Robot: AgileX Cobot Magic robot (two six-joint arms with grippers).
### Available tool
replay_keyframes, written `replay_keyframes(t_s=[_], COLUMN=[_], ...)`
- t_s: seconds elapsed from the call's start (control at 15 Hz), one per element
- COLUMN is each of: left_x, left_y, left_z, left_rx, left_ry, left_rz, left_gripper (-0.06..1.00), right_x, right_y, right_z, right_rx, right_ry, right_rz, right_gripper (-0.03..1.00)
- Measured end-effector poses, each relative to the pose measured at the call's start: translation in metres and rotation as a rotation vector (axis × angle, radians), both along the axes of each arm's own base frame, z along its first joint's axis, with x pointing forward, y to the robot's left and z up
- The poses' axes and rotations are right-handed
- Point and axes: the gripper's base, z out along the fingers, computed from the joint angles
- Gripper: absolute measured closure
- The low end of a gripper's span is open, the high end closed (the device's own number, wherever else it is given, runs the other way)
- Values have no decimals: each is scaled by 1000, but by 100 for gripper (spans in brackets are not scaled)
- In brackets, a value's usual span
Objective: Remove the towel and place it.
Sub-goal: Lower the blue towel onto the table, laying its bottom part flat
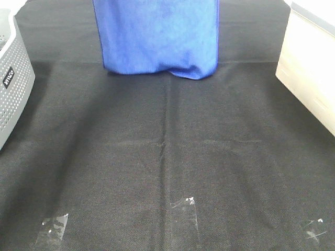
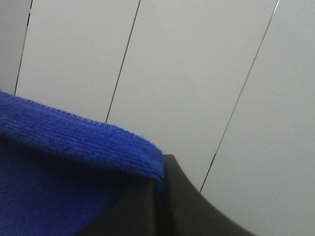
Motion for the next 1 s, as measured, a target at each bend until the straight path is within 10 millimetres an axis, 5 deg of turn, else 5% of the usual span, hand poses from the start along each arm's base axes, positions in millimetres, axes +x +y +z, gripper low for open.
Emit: replay_keyframes(t_s=[0.33,1.0], left_x=[-2,-67], left_y=[-6,-2], left_z=[-18,-41], left_rx=[-20,-105], left_ry=[339,1262], left_rz=[28,112], left_gripper=[94,94], right_x=[-3,-62], right_y=[3,1], right_z=[-19,-29], right_rx=[-50,-142], right_ry=[241,883], right_rz=[39,180], right_gripper=[96,96])
